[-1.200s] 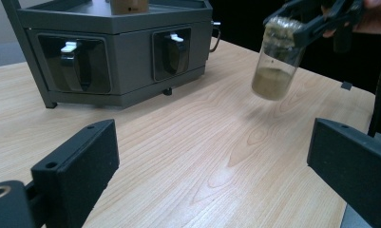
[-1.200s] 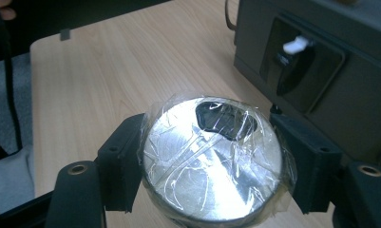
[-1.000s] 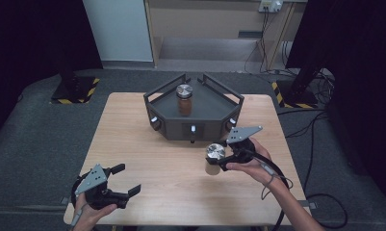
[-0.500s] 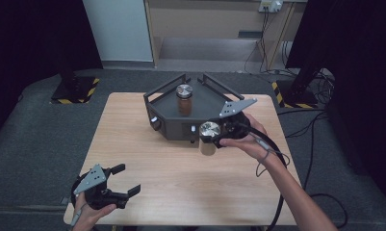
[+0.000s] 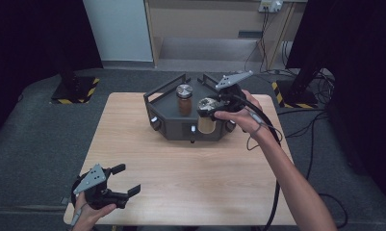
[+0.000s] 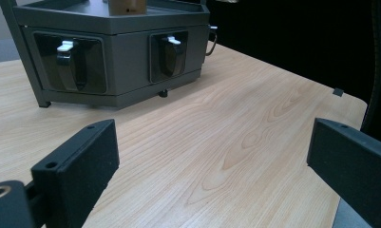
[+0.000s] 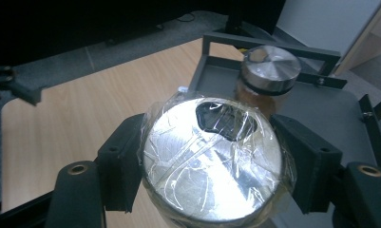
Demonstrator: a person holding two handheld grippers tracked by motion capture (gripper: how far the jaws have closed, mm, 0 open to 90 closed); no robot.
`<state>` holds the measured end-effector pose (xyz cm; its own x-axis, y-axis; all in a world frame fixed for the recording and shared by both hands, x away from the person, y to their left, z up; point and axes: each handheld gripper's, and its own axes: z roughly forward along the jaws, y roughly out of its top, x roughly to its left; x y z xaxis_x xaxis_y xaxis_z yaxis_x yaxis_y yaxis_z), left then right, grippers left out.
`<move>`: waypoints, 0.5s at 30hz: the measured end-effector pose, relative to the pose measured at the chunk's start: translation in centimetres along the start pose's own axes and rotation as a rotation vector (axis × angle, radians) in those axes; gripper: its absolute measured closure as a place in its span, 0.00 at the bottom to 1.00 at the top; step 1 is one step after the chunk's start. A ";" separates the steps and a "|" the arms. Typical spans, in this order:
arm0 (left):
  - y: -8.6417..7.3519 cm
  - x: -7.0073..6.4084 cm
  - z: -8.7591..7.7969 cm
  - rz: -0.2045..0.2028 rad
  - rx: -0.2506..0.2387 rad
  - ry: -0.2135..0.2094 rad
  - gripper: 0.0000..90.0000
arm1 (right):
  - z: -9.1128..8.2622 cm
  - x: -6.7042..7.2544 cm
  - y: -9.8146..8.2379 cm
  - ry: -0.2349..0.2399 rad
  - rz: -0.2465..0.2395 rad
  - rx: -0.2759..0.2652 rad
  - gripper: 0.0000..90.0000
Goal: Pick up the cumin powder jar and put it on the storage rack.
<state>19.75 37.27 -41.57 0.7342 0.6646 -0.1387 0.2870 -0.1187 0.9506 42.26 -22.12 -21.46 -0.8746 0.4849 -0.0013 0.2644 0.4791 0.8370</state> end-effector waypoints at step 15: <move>0.0 0.1 0.0 -0.001 0.000 0.001 0.03 | 2.8 -1.9 1.0 -0.084 0.043 0.006 0.36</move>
<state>19.78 37.33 -41.59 0.7335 0.6653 -0.1391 0.2877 -0.1186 0.9503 45.31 -20.49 -22.11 -0.8251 0.5649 -0.0115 0.3039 0.4608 0.8339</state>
